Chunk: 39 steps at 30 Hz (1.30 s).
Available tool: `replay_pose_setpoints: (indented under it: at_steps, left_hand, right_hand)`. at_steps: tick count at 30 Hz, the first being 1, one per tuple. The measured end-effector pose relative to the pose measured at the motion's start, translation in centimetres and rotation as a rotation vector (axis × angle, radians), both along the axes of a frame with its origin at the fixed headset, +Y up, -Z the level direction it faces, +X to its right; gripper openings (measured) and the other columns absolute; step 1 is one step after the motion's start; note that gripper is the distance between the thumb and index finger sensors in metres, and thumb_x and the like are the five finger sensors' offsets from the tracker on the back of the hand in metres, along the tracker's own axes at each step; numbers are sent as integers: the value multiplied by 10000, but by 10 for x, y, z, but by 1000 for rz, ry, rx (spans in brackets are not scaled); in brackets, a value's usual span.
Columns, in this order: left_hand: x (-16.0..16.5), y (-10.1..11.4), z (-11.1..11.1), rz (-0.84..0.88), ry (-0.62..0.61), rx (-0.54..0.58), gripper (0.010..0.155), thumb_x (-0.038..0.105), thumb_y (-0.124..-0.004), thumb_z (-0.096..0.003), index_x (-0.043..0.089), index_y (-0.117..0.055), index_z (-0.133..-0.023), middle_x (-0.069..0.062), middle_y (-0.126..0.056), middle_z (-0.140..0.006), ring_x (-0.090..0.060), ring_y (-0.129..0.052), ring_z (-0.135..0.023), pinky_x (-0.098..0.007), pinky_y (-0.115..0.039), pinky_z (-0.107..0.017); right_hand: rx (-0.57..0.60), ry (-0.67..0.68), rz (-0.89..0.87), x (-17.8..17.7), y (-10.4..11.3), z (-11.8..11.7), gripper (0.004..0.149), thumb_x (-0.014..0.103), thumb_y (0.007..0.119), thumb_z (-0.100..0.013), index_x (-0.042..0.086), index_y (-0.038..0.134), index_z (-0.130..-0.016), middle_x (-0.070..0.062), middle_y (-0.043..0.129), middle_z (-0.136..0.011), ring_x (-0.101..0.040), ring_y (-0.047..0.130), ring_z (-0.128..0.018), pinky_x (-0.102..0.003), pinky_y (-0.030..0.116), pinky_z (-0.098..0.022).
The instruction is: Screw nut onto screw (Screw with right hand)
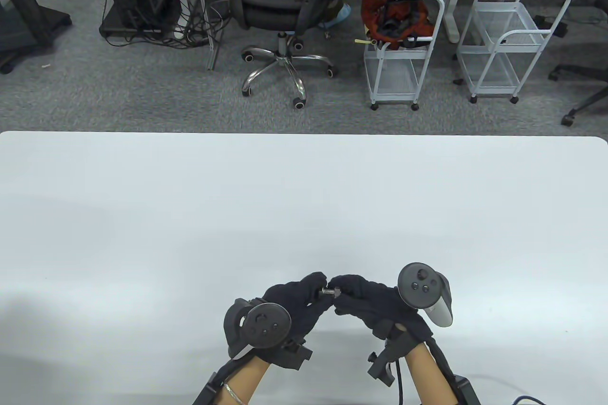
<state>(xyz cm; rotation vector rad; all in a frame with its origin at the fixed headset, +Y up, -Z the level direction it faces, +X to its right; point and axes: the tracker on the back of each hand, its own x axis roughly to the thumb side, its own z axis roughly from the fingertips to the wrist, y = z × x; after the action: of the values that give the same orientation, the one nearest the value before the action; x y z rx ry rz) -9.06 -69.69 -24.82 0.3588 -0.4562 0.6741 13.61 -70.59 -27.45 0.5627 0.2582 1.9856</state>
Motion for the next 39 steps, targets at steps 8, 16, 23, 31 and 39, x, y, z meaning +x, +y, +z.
replay_pose_setpoints:
  at_steps: [8, 16, 23, 31, 39]
  left_hand:
    - [2, 0, 1, -12, -9, 3, 476, 459, -849, -430, 136, -899, -776, 46, -1117, -578, -80, -1119, -436, -297, -915, -416]
    - [1, 1, 1, -1, -3, 1, 477, 462, -845, -433, 139, -895, -780, 49, -1115, -582, -76, -1119, -438, -294, -915, -418]
    - [1, 1, 2, -3, 5, 1, 475, 461, -846, -434, 136, -897, -777, 48, -1115, -581, -77, -1119, -438, -295, -915, -417]
    - [2, 2, 2, 3, -1, 4, 477, 462, -846, -433, 137, -896, -778, 50, -1115, -580, -77, -1119, -437, -294, -915, -418]
    - [2, 1, 2, -6, -1, 2, 475, 462, -846, -434, 138, -897, -777, 50, -1114, -581, -76, -1119, -438, -295, -915, -417]
  right_hand:
    - [2, 15, -18, 0, 0, 0, 526, 317, 745, -569, -61, 732, -934, -318, 850, -821, -400, 971, -612, -564, 735, -461]
    - [-30, 49, -32, -1, 0, 0, 514, 276, 748, -570, -51, 696, -963, -332, 804, -867, -418, 947, -647, -576, 719, -478]
    - [-16, 26, -30, 0, 1, 4, 599, 322, 742, -574, -75, 630, -1008, -370, 740, -911, -448, 917, -681, -593, 700, -492]
    - [-8, 25, -30, 1, 0, 4, 588, 353, 722, -583, -71, 666, -988, -367, 769, -887, -438, 936, -658, -584, 713, -482]
    - [-16, 9, -9, 2, -1, 3, 554, 385, 693, -593, -61, 758, -915, -339, 849, -812, -406, 978, -588, -563, 741, -452]
